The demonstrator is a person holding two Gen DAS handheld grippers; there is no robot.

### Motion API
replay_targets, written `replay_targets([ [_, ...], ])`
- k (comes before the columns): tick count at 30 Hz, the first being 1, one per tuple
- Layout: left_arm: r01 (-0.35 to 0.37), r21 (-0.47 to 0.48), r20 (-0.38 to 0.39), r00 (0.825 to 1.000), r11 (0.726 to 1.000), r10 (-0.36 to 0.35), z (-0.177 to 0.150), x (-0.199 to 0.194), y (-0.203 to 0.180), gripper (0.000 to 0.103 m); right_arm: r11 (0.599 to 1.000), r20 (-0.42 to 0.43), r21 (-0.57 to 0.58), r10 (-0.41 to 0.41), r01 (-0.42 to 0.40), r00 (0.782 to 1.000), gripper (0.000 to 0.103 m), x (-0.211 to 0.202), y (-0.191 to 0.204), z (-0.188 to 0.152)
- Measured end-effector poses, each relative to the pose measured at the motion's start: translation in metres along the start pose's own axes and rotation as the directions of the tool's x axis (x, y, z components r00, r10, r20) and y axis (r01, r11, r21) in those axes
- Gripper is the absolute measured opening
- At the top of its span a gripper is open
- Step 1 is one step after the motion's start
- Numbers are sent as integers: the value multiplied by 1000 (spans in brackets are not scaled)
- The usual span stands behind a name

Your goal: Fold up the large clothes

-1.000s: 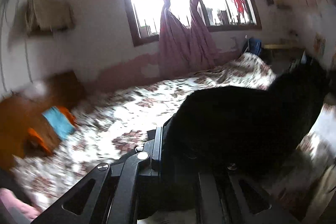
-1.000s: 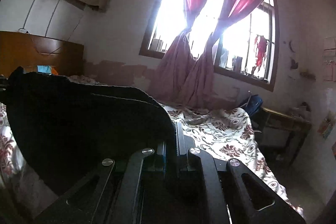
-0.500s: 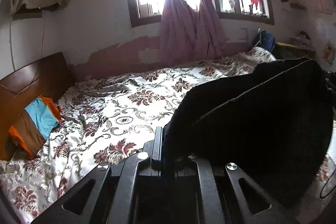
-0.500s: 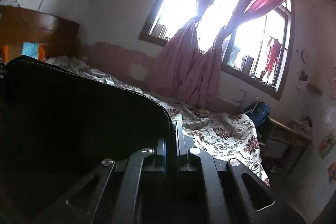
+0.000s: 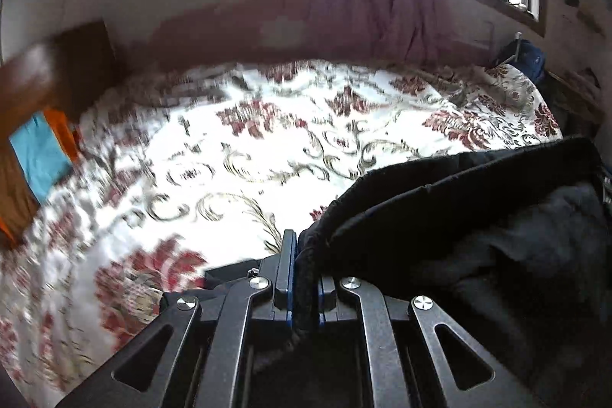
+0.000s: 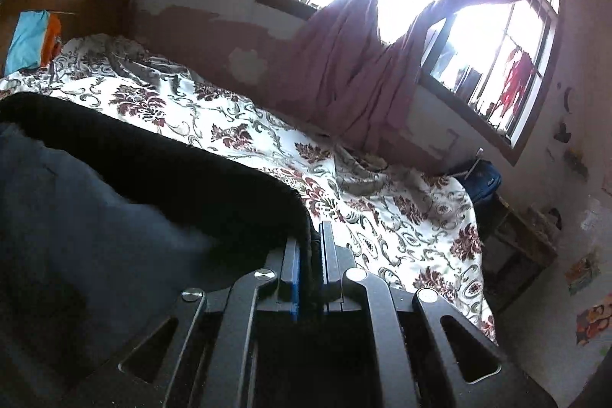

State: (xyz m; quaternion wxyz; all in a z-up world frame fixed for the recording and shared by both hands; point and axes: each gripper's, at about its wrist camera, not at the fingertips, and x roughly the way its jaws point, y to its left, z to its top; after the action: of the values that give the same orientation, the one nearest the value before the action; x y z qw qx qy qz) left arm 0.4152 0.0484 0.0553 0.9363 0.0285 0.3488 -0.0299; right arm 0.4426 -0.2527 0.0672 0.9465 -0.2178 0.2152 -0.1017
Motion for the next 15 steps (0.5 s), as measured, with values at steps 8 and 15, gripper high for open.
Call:
replay_targets([
  [8,110,-97,-2,994,989,-110,-2,5,26,17,991,72,106,72,-79,995,78,-34,-33,-13],
  [15,135,-225,183,979,965,-94,10,-29,48,100,942,62,214,251,-259,966,79,-71,-52,-49],
])
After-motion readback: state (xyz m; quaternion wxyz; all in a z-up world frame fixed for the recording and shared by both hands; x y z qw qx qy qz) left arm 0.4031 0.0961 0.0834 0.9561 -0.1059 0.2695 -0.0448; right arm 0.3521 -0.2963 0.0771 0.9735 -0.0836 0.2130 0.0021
